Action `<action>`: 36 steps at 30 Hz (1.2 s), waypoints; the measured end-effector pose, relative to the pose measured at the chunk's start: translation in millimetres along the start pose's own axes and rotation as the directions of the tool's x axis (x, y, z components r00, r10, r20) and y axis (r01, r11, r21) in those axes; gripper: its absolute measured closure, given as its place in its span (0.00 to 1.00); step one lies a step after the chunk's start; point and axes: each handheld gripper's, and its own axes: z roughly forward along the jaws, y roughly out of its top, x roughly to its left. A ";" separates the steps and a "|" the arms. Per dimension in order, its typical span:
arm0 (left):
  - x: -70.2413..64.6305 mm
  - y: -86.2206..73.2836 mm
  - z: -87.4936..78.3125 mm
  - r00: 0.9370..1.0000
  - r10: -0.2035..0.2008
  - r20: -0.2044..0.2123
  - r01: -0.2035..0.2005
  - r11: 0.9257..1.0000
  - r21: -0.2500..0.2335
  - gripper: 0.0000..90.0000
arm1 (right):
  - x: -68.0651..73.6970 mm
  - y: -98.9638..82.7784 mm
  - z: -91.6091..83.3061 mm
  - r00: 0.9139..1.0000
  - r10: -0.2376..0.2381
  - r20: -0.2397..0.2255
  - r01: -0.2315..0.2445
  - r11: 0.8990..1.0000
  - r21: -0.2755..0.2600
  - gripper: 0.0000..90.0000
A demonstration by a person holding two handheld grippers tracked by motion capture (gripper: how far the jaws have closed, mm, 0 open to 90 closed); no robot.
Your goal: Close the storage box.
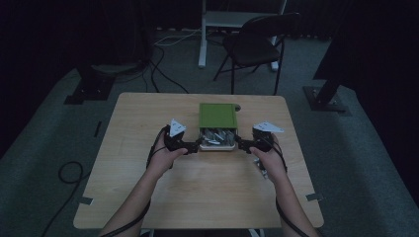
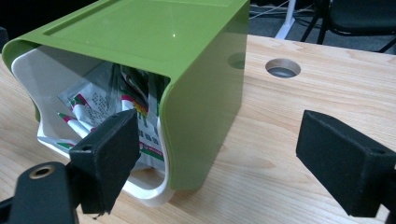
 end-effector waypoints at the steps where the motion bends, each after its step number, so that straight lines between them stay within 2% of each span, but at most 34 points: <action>1: 0.7 -1.8 -1.1 1.000 -0.002 -0.006 0.002 1.000 -0.001 0.09 | -1.3 -0.6 -2.9 1.000 -0.001 0.006 0.001 1.000 -0.003 0.15; 20: 7.9 -17.5 -23.8 0.999 -0.014 -0.032 0.014 1.000 0.005 0.09 | -19.2 -24.3 -32.0 0.999 0.008 0.041 -0.007 1.000 -0.003 0.15; 24: 8.5 -22.6 -28.6 0.999 0.001 -0.042 0.000 1.000 0.018 0.09 | -22.2 -30.1 -37.9 0.999 0.007 0.046 -0.007 1.000 -0.005 0.15; 25: 8.1 -25.3 -32.5 0.999 0.023 -0.049 -0.022 0.999 0.026 0.09 | -23.4 -33.4 -40.9 0.999 0.003 0.052 -0.003 1.000 -0.002 0.15; 26: 8.1 -25.3 -32.5 0.999 0.023 -0.049 -0.022 0.999 0.026 0.09 | -23.4 -33.4 -40.9 0.999 0.003 0.052 -0.003 1.000 -0.002 0.15; 27: 9.1 -27.5 -36.5 0.999 0.008 -0.042 -0.007 1.000 0.020 0.09 | -24.9 -36.9 -43.9 0.999 0.002 0.053 -0.002 1.000 -0.001 0.15; 36: 14.6 -37.6 -48.5 0.998 -0.011 -0.056 0.012 1.000 0.021 0.09 | -30.9 -52.7 -57.1 0.998 0.018 0.067 -0.018 1.000 0.000 0.15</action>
